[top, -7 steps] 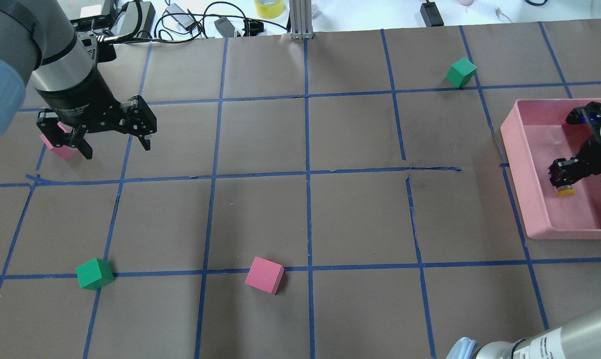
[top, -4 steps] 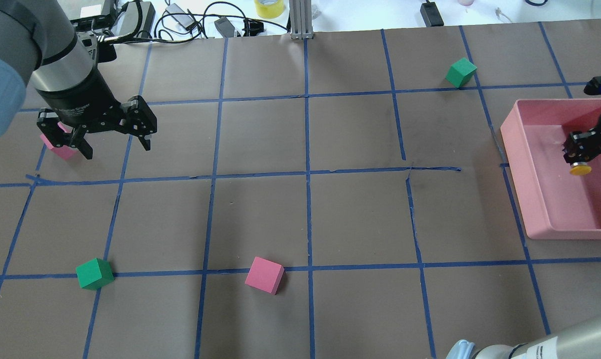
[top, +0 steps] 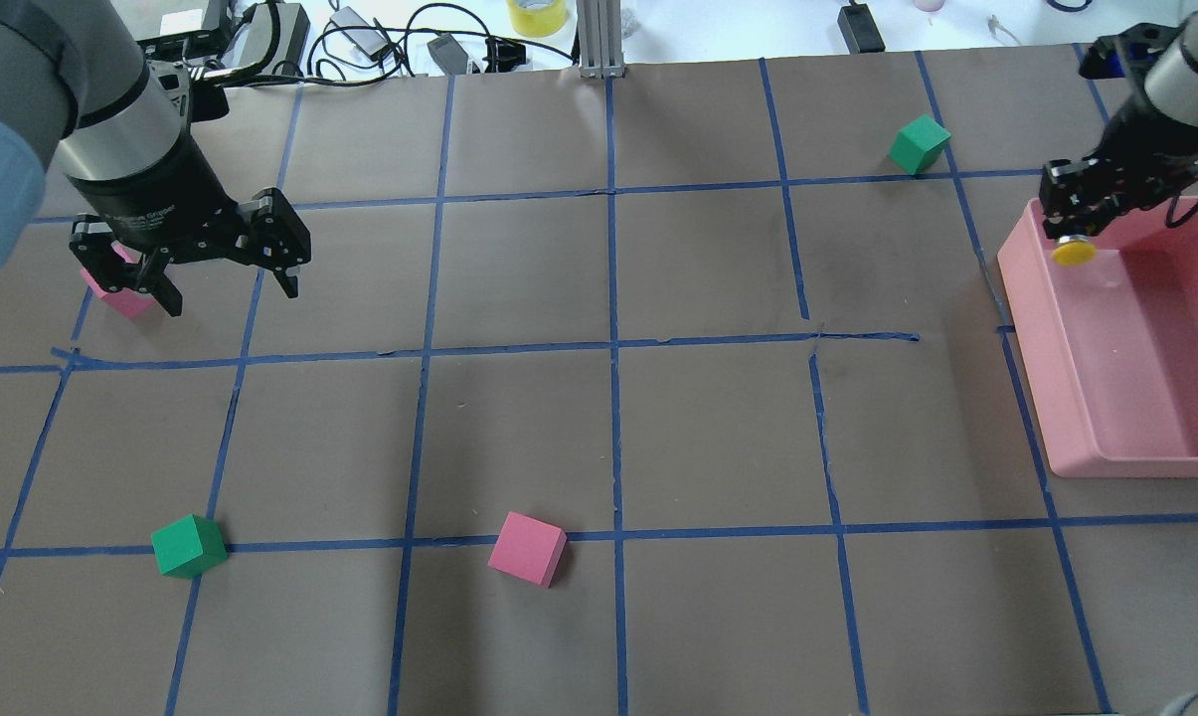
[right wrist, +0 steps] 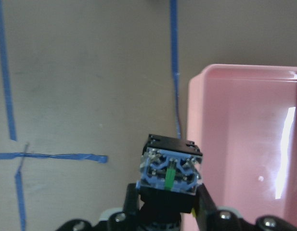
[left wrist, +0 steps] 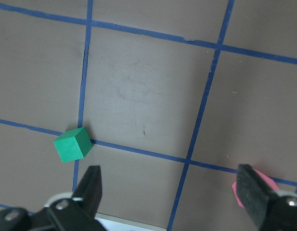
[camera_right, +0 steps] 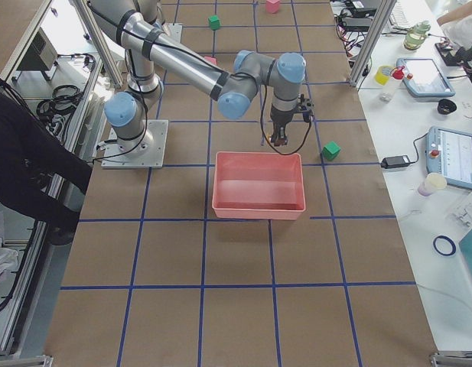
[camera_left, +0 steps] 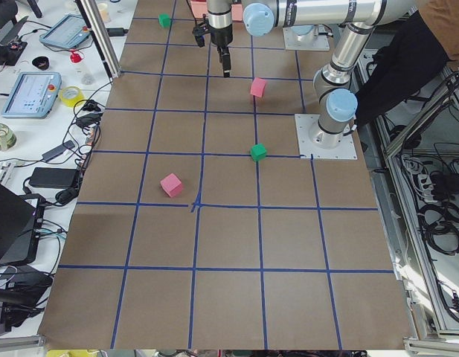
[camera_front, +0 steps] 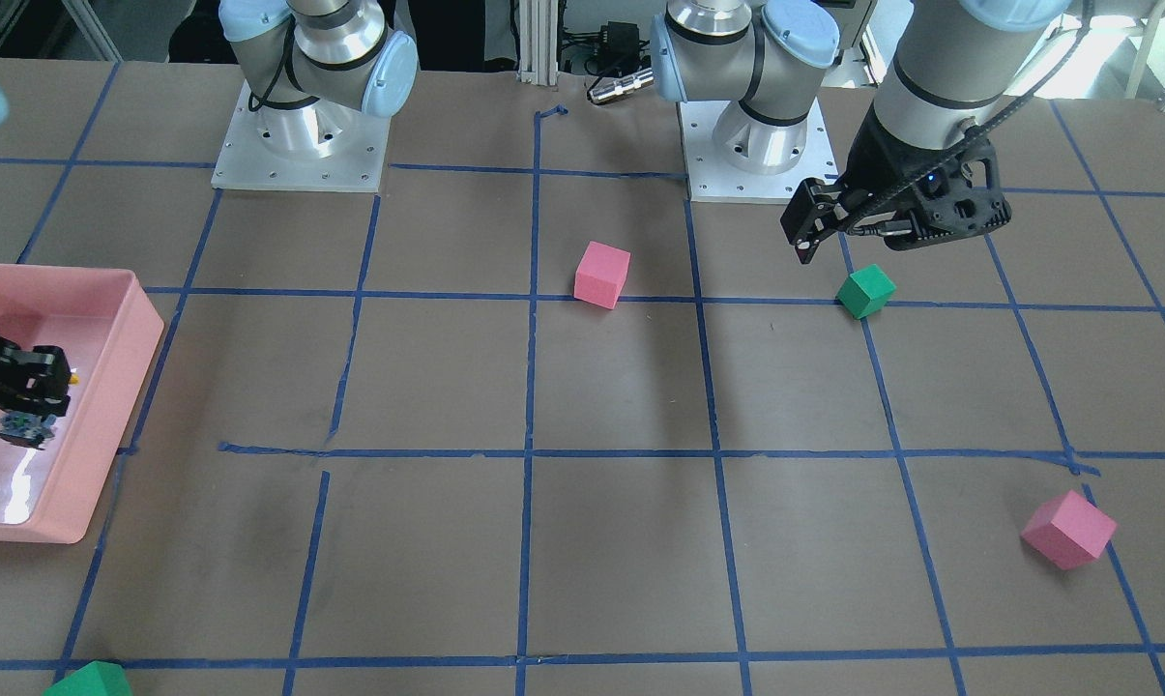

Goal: Align button upright
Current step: 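Lift the button out of the tray with the right gripper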

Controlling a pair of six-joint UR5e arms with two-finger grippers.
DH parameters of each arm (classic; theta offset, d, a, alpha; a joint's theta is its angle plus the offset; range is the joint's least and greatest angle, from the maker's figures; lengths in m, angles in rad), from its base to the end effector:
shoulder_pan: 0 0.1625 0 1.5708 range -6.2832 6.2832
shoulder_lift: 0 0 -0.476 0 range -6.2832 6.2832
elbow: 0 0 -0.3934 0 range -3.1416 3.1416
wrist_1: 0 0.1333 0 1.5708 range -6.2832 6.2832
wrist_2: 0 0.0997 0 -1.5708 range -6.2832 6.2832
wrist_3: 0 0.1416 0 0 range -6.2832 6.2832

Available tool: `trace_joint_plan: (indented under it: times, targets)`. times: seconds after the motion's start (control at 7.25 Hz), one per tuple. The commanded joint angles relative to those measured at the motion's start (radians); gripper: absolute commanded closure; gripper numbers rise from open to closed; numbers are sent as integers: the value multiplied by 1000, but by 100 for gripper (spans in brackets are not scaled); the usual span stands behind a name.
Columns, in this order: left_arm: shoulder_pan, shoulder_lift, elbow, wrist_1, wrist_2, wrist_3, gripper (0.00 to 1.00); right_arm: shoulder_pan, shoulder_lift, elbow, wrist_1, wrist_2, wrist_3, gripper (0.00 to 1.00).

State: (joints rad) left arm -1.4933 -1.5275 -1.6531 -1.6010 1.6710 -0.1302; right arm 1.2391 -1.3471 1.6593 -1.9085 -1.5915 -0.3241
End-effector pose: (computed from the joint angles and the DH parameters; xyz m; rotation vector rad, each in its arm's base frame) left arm -0.0830 -0.4701 0.4753 -0.3097 3.0221 0.1011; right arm -0.0667 -0.5939 0.3668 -0.0122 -3.1136 0.0272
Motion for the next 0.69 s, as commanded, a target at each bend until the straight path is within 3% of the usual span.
trace_joint_plan:
  times: [0.0,0.14,0.28,0.55]
  targets:
    - [-1,4,1,-8,4,1,0,228,6,4,-1,5,287,100]
    - [-1,9,3,-13,3,1,0,343,40,2,-17,7,371,100]
    - [-2,0,-1,-1,0,3,0,444,104,2,-128,16,452,100]
    - [-5,-9,-1,22,-10,14,0,606,178,11,-208,21,484,100]
